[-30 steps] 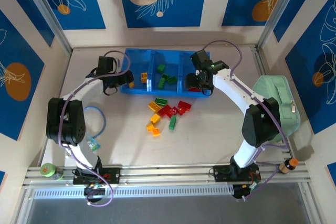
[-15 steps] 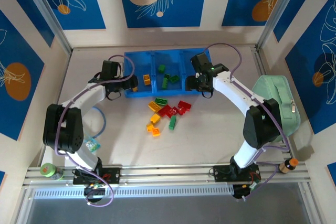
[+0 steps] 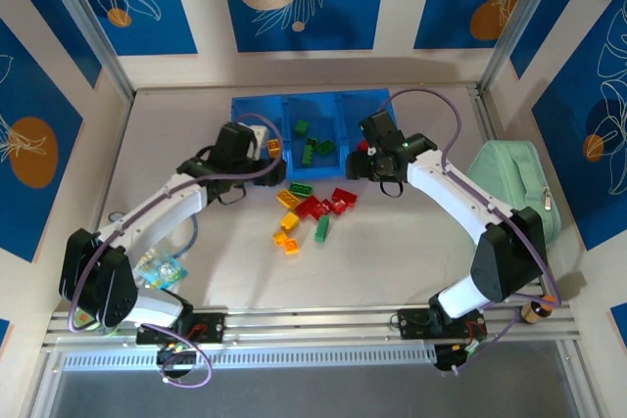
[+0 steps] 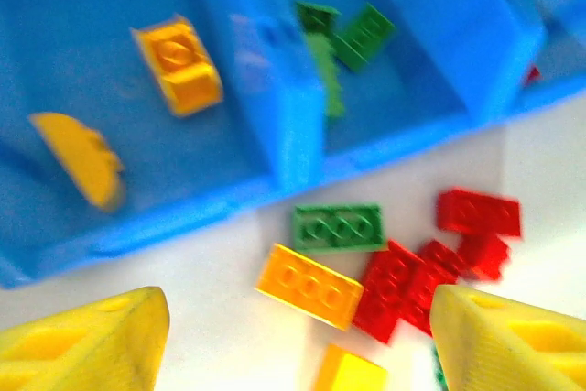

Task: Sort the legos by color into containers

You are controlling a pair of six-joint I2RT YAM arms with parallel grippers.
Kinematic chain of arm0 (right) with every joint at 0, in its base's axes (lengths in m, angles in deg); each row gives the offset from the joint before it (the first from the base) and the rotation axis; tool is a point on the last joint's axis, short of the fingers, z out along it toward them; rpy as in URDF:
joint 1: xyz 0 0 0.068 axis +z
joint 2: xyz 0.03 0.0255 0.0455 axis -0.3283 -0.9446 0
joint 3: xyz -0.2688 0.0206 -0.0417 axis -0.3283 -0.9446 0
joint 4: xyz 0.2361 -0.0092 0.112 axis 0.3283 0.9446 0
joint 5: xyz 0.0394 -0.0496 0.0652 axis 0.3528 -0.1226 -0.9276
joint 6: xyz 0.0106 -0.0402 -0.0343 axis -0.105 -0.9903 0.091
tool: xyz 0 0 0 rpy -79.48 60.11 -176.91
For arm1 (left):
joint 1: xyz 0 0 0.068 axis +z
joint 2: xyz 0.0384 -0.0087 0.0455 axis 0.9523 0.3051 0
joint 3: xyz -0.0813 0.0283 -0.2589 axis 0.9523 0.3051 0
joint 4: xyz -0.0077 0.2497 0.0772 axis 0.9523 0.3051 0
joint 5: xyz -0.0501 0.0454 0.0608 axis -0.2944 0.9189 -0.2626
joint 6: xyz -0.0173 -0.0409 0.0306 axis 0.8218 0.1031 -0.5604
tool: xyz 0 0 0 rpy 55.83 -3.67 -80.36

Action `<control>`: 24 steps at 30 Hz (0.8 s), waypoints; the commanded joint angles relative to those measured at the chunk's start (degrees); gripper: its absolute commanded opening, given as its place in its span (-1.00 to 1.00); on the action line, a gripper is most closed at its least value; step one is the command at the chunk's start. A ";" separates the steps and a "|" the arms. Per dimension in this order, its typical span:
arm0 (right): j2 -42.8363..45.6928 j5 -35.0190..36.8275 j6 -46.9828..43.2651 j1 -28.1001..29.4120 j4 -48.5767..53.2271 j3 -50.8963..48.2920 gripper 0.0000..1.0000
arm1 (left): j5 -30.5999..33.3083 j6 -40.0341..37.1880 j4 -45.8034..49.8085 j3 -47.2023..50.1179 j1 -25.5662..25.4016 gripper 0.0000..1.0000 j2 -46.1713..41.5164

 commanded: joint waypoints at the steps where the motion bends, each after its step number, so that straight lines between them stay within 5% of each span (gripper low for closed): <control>1: 2.51 -0.88 1.26 0.24 -0.63 -2.47 0.52 | 2.50 0.60 4.87 3.84 -5.65 0.50 -0.05; 11: 4.80 -2.05 3.17 0.62 -2.03 -8.09 0.52 | 5.82 7.36 3.46 13.61 -16.37 0.48 1.00; 24: 3.73 -1.95 4.05 2.14 -2.69 -8.22 0.52 | 6.17 12.33 -2.13 18.23 -16.84 0.41 2.98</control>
